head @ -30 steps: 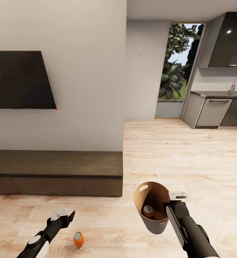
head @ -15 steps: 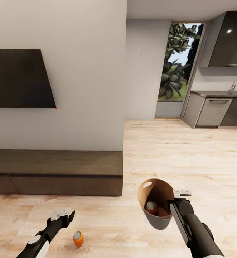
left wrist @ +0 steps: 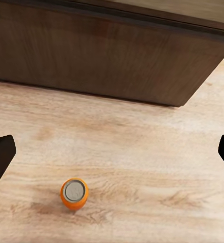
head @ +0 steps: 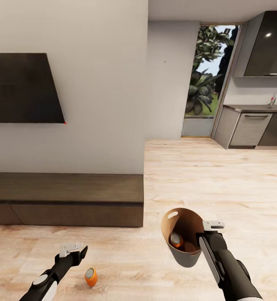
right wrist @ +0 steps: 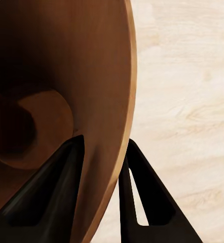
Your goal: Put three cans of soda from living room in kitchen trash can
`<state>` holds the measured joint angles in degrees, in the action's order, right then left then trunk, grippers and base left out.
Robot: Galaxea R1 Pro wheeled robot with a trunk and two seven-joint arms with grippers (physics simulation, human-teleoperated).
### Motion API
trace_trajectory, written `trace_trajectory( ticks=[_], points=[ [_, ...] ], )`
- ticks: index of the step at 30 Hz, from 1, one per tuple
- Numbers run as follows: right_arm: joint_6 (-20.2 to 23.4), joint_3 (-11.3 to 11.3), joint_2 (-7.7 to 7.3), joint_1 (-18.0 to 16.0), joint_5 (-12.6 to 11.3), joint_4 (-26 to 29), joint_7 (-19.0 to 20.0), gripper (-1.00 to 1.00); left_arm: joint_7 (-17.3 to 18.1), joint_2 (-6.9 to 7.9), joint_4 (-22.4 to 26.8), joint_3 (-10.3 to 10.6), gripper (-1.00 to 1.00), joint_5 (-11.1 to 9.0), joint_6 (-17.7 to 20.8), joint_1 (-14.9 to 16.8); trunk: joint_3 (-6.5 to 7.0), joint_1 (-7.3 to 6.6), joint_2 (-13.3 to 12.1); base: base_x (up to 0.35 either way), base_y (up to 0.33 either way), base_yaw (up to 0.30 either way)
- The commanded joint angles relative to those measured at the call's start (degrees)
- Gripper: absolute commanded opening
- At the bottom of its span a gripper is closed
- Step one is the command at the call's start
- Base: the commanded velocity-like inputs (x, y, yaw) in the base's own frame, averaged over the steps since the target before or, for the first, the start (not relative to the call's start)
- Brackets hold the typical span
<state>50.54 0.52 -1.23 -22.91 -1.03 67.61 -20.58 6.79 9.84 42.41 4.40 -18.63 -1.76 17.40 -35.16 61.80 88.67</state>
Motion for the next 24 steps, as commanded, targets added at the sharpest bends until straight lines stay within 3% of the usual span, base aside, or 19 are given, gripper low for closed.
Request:
trace_trajectory(
  ticks=[1, 24],
  points=[
    [0.0, 0.0, 0.00, 0.0, 0.4, 0.0, 0.1, -1.00, 0.0, 0.00, 0.0, 0.0, 1.00, 0.0, 0.0, 0.0, -0.18, 0.22, 0.4, 0.000, 0.000, 0.000],
    [0.0, 0.0, 0.00, 0.0, 0.4, 0.2, 0.1, -1.00, 0.1, 0.00, 0.0, 0.0, 1.00, 0.0, 0.0, 0.0, -5.79, 5.28, 9.6, 0.000, 0.000, 0.000]
  ],
)
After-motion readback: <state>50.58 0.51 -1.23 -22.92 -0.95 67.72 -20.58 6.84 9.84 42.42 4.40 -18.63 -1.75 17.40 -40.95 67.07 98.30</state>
